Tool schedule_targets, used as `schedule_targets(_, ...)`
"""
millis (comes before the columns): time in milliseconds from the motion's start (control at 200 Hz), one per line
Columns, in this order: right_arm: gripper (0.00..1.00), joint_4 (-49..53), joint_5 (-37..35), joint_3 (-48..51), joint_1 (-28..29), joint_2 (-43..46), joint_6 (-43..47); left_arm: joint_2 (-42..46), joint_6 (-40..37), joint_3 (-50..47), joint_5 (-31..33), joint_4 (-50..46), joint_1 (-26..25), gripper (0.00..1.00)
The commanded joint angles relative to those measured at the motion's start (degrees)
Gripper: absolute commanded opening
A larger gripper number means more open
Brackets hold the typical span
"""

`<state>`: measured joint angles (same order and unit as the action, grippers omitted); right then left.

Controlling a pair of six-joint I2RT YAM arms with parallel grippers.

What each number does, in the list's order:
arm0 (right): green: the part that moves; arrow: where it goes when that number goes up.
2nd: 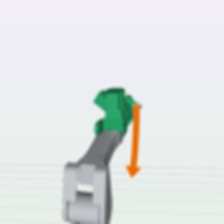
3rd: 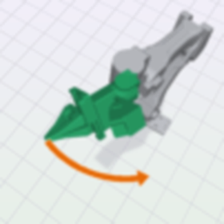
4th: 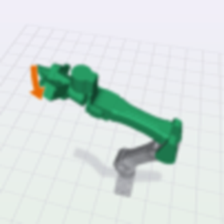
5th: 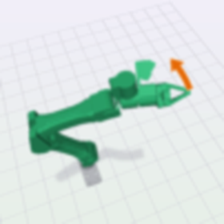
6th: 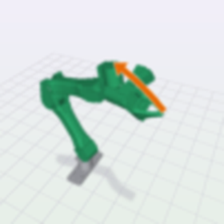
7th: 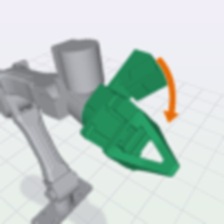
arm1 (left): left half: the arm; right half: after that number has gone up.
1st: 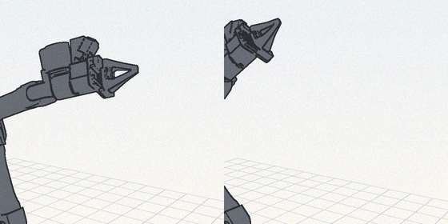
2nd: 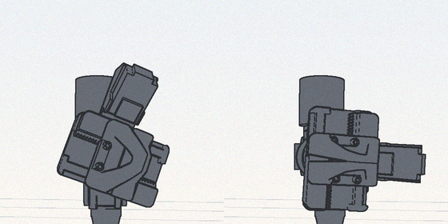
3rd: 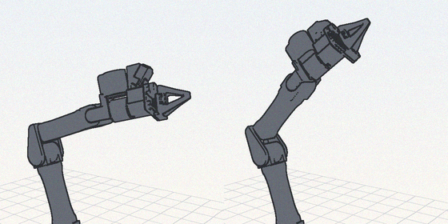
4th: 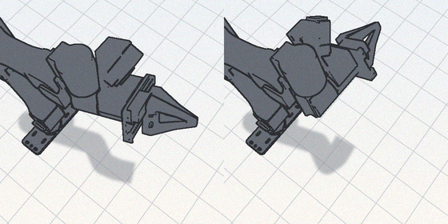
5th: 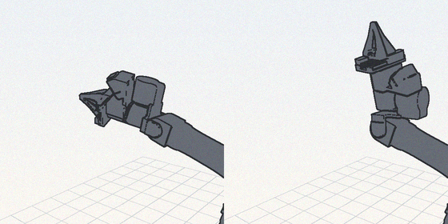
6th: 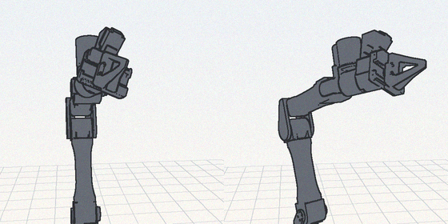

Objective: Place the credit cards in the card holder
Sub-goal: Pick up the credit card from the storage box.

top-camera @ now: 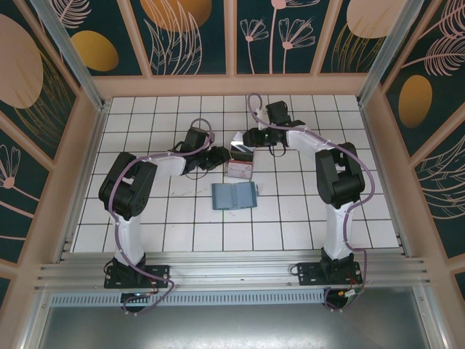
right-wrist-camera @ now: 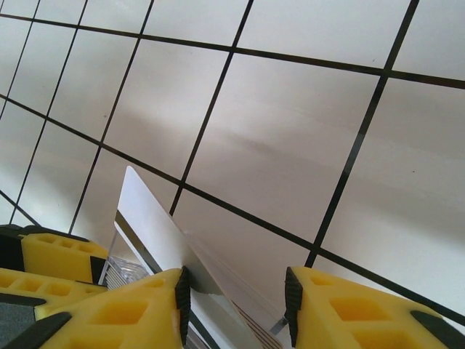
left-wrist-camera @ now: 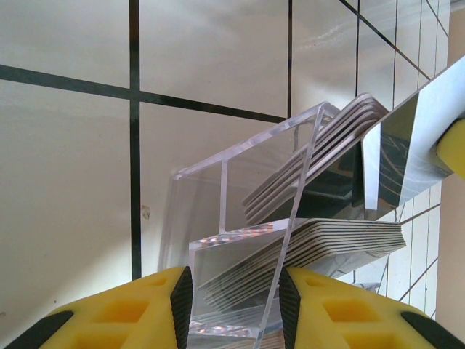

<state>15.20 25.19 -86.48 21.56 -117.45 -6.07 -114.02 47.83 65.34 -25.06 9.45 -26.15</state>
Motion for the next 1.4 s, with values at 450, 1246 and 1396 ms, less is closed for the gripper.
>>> schedule_targets(450,0.21,0.6,2.8,-1.1,-1.2,1.9,1.9,-1.5,0.1,-1.2,-0.8,-5.6,-0.7,0.4)
schedule_targets(1246,0.06,-10.0,15.4,6.8,-3.0,9.4,-3.3,0.9,0.4,-2.6,-0.8,-5.6,-0.7,0.4)
schedule_targets(1396,0.05,-15.8,20.6,13.1,-3.1,14.6,-9.1,4.7,1.0,-3.3,-0.3,-5.4,-0.7,0.4)
